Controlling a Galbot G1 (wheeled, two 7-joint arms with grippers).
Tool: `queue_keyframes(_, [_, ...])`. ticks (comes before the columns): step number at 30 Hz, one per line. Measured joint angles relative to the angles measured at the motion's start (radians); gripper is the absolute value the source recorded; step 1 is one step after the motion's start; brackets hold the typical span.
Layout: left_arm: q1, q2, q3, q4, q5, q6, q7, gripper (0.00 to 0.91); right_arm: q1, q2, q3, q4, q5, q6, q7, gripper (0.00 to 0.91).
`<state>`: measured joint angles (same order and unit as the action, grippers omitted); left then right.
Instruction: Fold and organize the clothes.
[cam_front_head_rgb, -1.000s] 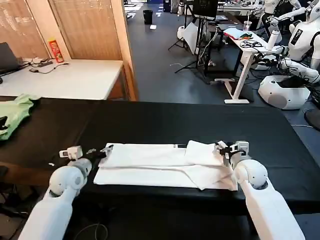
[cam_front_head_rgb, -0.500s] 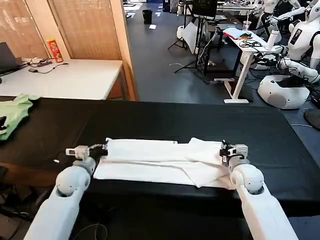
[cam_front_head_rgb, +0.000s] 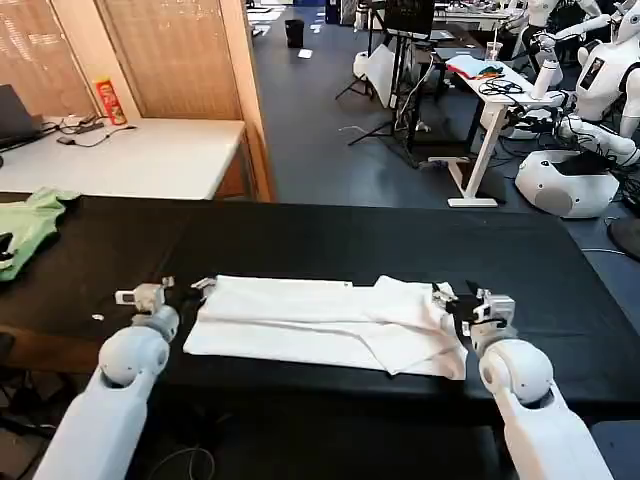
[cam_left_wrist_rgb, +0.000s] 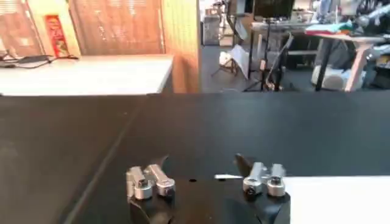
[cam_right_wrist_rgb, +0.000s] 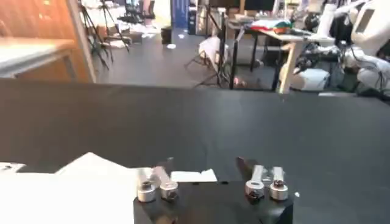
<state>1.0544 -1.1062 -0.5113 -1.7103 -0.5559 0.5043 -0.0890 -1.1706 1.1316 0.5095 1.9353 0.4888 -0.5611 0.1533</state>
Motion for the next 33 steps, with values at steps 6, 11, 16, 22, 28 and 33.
queue_keyframes(6, [0.113, -0.033, -0.039, -0.087, -0.059, -0.025, 0.001, 0.878, -0.038, -0.004, 0.02, 0.056, 0.019, -0.003, 0.001, 0.878])
queue_keyframes(11, [0.188, -0.057, -0.049, -0.111, -0.007, -0.049, 0.005, 0.878, -0.046, -0.004, 0.02, 0.079, 0.019, -0.004, 0.002, 0.878])
queue_keyframes(16, [0.233, -0.066, -0.049, -0.121, 0.032, -0.065, 0.017, 0.878, -0.051, -0.004, 0.019, 0.089, 0.019, -0.004, 0.003, 0.878])
queue_keyframes(22, [0.252, -0.077, -0.039, -0.119, 0.12, -0.086, 0.036, 0.839, -0.055, -0.004, 0.02, 0.097, 0.015, -0.003, 0.004, 0.878])
queue_keyframes(28, [0.243, -0.081, -0.036, -0.101, 0.122, -0.088, 0.036, 0.653, -0.066, -0.002, 0.023, 0.108, 0.009, -0.001, 0.004, 0.878])
queue_keyframes(33, [0.246, -0.084, -0.032, -0.11, 0.127, -0.082, 0.038, 0.478, -0.074, 0.001, 0.027, 0.113, -0.002, 0.002, 0.003, 0.878])
